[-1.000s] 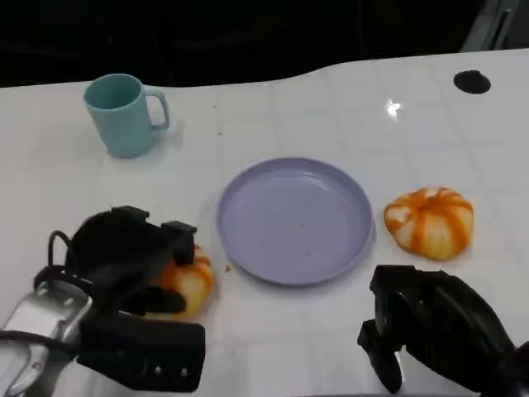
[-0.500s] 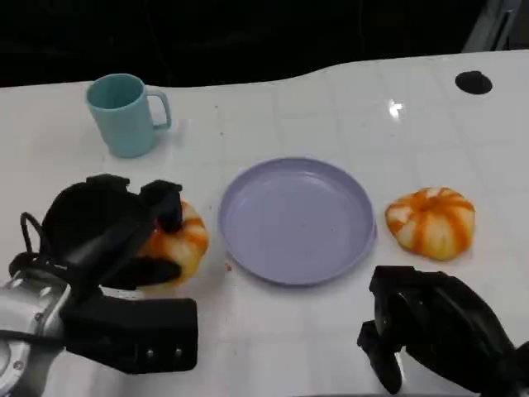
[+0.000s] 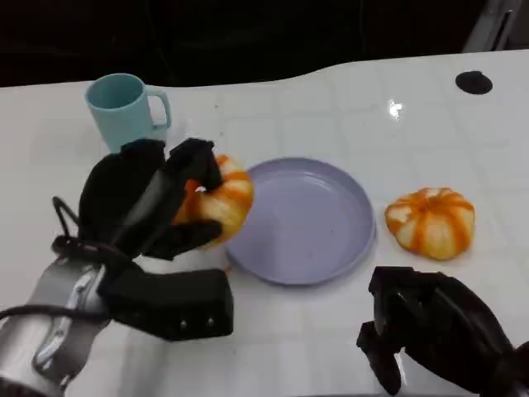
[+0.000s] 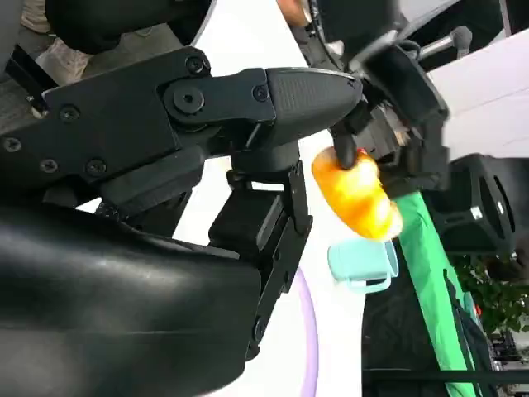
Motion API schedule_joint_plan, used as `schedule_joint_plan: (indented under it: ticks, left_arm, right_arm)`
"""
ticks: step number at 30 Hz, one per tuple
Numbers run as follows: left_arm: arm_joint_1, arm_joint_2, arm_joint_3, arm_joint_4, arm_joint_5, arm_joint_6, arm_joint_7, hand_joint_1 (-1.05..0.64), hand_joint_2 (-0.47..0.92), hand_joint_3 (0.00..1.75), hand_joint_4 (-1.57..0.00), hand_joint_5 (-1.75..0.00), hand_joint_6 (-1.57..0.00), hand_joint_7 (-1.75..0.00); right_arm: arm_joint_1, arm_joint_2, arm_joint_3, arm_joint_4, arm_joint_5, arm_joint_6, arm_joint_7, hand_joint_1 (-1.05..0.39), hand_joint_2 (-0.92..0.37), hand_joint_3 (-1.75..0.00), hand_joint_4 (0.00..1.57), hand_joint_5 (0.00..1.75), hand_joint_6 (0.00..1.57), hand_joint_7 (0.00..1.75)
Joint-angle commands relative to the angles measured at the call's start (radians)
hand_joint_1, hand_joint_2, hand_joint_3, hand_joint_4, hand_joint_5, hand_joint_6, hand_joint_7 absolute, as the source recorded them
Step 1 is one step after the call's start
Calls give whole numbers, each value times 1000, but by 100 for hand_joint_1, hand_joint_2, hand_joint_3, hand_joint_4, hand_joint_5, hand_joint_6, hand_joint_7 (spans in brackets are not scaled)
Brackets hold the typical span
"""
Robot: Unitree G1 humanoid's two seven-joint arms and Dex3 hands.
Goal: Grasp the bread from the table and place it into the plate.
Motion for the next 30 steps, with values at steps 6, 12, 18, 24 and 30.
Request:
schedule_joint_plan:
  ticks: [6,12,18,24,30]
  left_arm:
    - [-210,-80,-87,220,14,-43,35,-21,43,117,-92,-175,-72,-173]
    - [-311,-142,-133,406,1,-103,88,-21,37,126,-95,-175,-75,-173]
    - [-385,-192,-159,561,-33,-145,55,-22,38,128,-93,-175,-74,-175]
    - [-398,-196,-162,612,-88,-181,-28,-22,50,106,-77,-174,-75,-127]
    - [-399,-173,-184,598,-85,-168,-137,-40,91,22,-50,-83,-65,-9]
  right_arm:
    - [2,-5,-3,2,0,-7,-2,-93,-92,-34,128,162,111,154]
    - [3,3,-1,1,4,-3,-5,-94,-92,-33,129,162,112,154]
    - [6,8,3,-4,1,-8,-10,-93,-92,-35,129,162,112,154]
    - [7,10,5,-7,4,-4,-11,-94,-92,-33,129,162,112,153]
    - [10,13,7,-6,6,-9,-10,-92,-92,-33,129,161,113,152]
